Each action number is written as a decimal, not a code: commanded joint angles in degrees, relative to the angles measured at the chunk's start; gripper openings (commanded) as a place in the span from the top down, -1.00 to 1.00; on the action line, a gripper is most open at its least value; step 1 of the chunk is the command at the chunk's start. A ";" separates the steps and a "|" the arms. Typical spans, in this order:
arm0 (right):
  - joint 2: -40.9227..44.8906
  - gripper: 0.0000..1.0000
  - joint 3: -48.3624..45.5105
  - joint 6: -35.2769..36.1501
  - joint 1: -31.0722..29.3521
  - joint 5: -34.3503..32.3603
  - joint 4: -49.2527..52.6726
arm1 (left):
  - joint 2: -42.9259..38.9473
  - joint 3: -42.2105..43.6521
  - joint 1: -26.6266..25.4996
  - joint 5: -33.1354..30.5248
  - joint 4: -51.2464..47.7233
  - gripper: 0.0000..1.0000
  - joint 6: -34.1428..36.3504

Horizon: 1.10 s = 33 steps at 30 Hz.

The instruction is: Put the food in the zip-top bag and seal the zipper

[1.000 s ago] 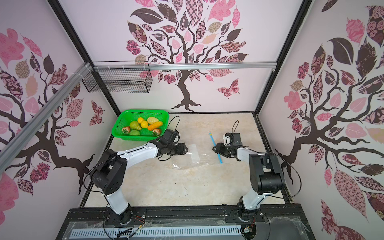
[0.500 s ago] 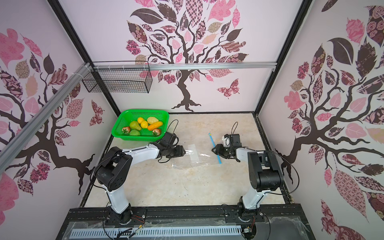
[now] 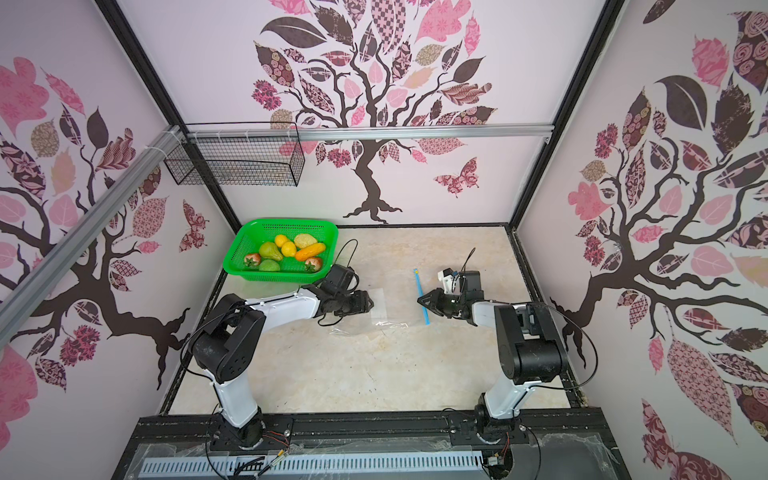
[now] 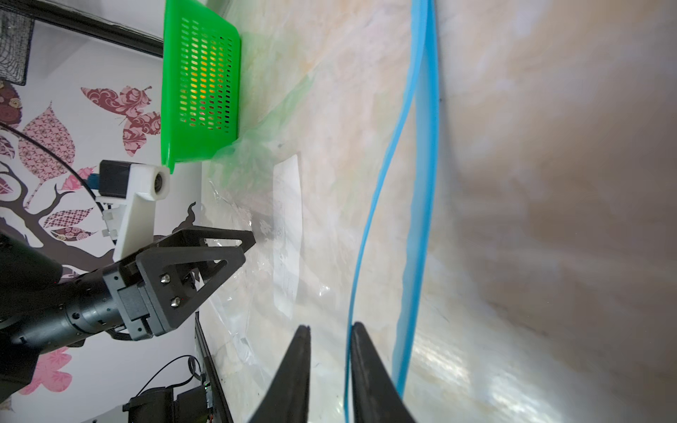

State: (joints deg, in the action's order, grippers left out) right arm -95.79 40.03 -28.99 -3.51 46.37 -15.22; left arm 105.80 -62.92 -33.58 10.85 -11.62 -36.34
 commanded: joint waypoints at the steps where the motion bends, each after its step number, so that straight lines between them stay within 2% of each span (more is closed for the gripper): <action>1: 1.62 0.57 -0.24 -0.36 -0.90 2.14 -1.99 | 1.24 0.87 -0.50 0.57 1.58 -0.31 -0.83; 7: -1.51 0.35 -0.97 -0.60 -5.43 -0.78 -2.55 | 2.26 1.85 -2.01 0.44 4.15 -0.30 -2.49; 12: -3.58 0.20 -1.56 -1.59 -5.92 -0.68 -4.21 | 3.03 3.70 -2.28 0.69 6.10 -0.29 -5.14; 15: -4.37 0.19 -1.27 -1.59 -5.99 -0.33 -4.26 | 2.62 4.86 -2.40 -0.14 6.39 -0.29 -5.67; 18: -5.23 0.30 -1.23 -1.60 -6.12 -0.35 -4.29 | 2.57 5.41 -2.39 -0.47 6.78 -0.29 -6.25; 23: -4.14 0.93 -0.62 -0.71 -6.18 -1.33 -3.34 | 1.58 5.11 -2.36 0.14 6.63 -0.29 -7.36; 24: -3.41 0.97 -0.27 -0.16 -6.27 -2.19 -2.42 | 1.04 4.70 -2.31 0.52 6.38 -0.30 -7.67; 29: 1.40 1.00 4.30 5.44 -6.76 -8.54 6.45 | -4.40 0.12 -1.71 1.98 3.94 -0.34 -8.29; 33: 6.14 1.00 6.06 9.12 -7.72 -14.06 10.58 | -6.72 -7.08 -1.63 2.35 -0.26 -0.35 -4.60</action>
State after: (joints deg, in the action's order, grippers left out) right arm -94.56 43.46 -24.38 -10.52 37.56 -9.39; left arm 102.17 -63.75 -35.38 12.64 -9.87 -43.29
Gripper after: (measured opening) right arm 0.051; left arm 0.677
